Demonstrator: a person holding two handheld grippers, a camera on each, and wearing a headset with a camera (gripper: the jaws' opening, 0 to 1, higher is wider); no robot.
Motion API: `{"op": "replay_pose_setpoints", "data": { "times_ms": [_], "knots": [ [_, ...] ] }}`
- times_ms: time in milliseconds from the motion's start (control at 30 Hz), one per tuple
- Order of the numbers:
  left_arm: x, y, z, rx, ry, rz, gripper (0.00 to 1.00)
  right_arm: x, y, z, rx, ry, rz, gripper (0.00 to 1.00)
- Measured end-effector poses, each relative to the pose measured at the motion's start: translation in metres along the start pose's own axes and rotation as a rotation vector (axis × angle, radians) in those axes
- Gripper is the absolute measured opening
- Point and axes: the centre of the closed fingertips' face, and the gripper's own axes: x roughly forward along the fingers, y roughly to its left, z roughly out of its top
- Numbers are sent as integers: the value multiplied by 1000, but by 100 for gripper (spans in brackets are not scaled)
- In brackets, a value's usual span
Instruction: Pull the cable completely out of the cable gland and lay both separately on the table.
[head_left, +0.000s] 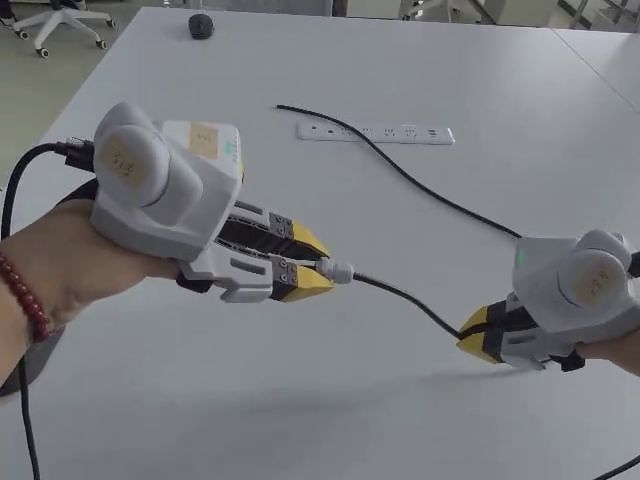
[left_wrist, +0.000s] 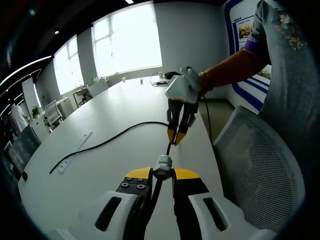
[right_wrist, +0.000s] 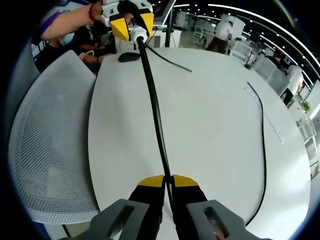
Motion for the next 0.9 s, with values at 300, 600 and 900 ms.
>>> {"op": "replay_pose_setpoints", "data": {
  "times_ms": [300, 600, 900],
  "knots": [
    [3, 0, -1, -4, 13, 6, 16, 2, 2, -3, 14, 1, 1, 1],
    [9, -4, -2, -7, 21, -2, 16, -9, 9, 41, -8, -111, -10, 22],
    [9, -4, -2, -8, 25, -1, 16, -29, 23, 102, -58, -236, 11, 19]
  ]
}}
